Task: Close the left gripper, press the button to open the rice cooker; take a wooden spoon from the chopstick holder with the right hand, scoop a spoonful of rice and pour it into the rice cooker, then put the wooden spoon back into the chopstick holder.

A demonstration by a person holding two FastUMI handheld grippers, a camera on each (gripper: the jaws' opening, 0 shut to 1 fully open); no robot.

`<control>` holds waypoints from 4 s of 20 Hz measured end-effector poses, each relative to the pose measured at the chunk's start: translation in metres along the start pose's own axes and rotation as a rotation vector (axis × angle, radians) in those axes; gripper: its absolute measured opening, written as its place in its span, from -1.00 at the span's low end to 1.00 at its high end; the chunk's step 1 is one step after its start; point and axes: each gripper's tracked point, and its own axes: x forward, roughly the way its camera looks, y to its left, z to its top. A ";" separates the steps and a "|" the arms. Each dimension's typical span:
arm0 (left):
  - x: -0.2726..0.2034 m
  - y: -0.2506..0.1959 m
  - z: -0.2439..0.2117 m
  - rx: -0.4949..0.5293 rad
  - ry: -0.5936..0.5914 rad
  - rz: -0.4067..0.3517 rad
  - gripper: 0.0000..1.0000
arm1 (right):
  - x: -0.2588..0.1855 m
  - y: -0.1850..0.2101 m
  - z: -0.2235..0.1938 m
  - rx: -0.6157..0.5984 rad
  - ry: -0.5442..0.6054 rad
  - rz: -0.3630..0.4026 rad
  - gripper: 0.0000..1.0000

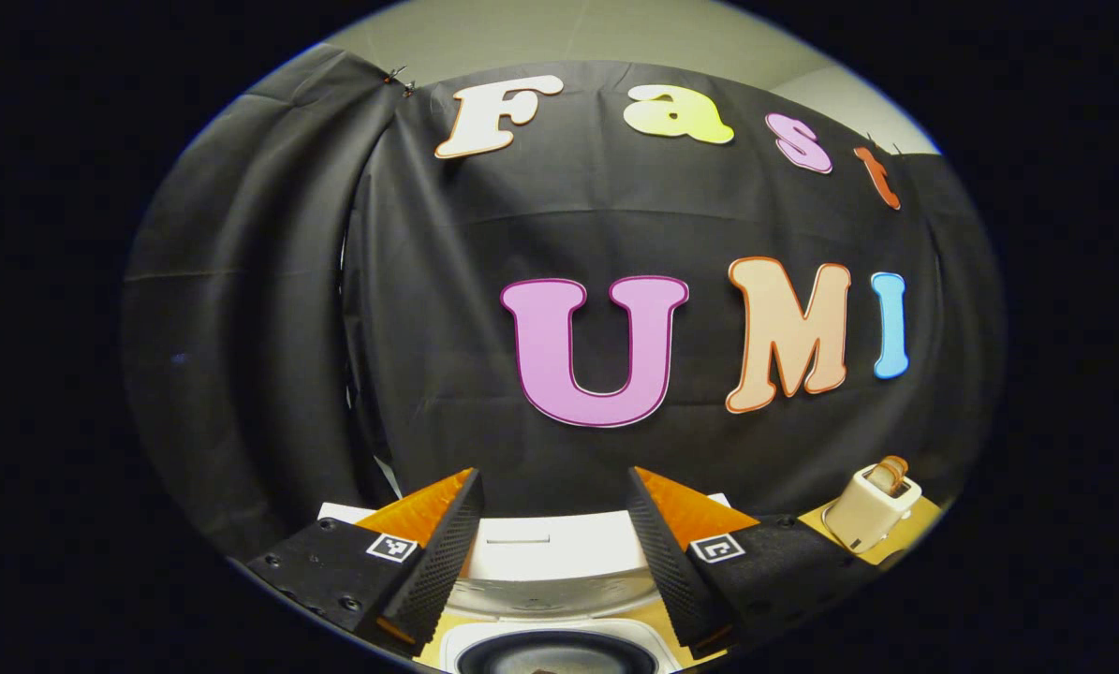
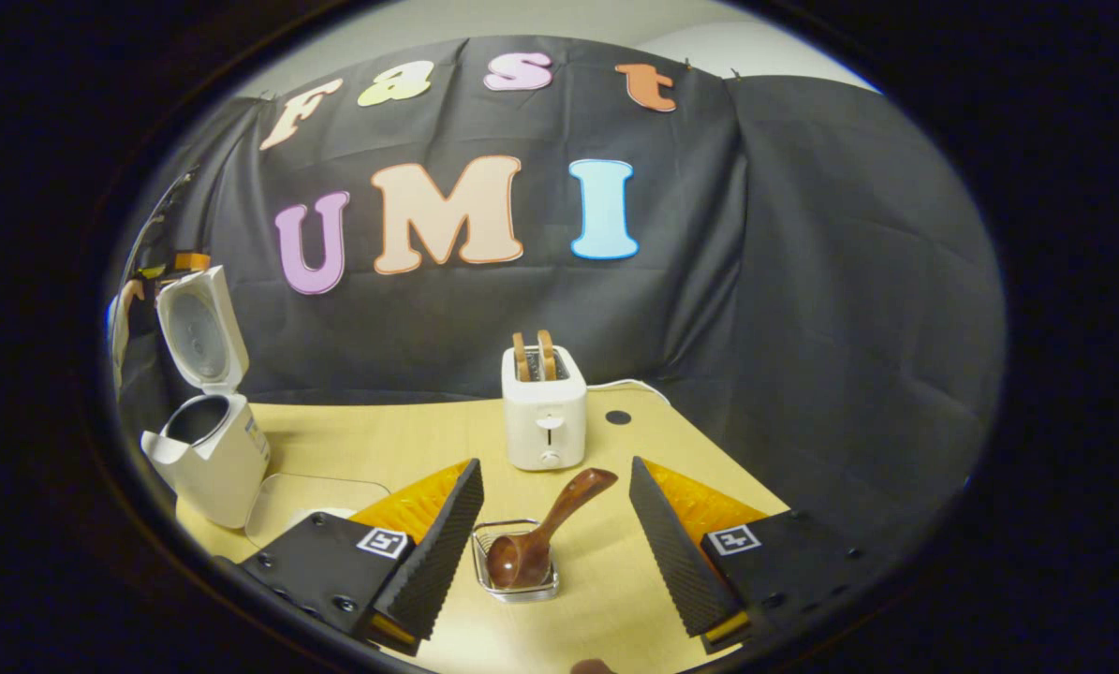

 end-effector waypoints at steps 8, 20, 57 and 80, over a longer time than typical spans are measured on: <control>-0.050 -0.005 -0.012 -0.030 0.002 0.002 0.80 | 0.007 0.030 0.011 0.006 -0.026 0.079 0.99; -0.120 -0.014 -0.056 -0.004 0.021 0.034 0.77 | 0.015 0.081 0.007 -0.011 -0.014 0.191 0.99; -0.191 -0.028 -0.223 -0.039 0.325 0.027 0.75 | 0.009 0.115 0.000 -0.061 0.011 0.274 0.99; -0.188 -0.028 -0.222 0.004 0.349 -0.028 0.78 | 0.006 0.140 0.011 -0.051 -0.020 0.322 0.99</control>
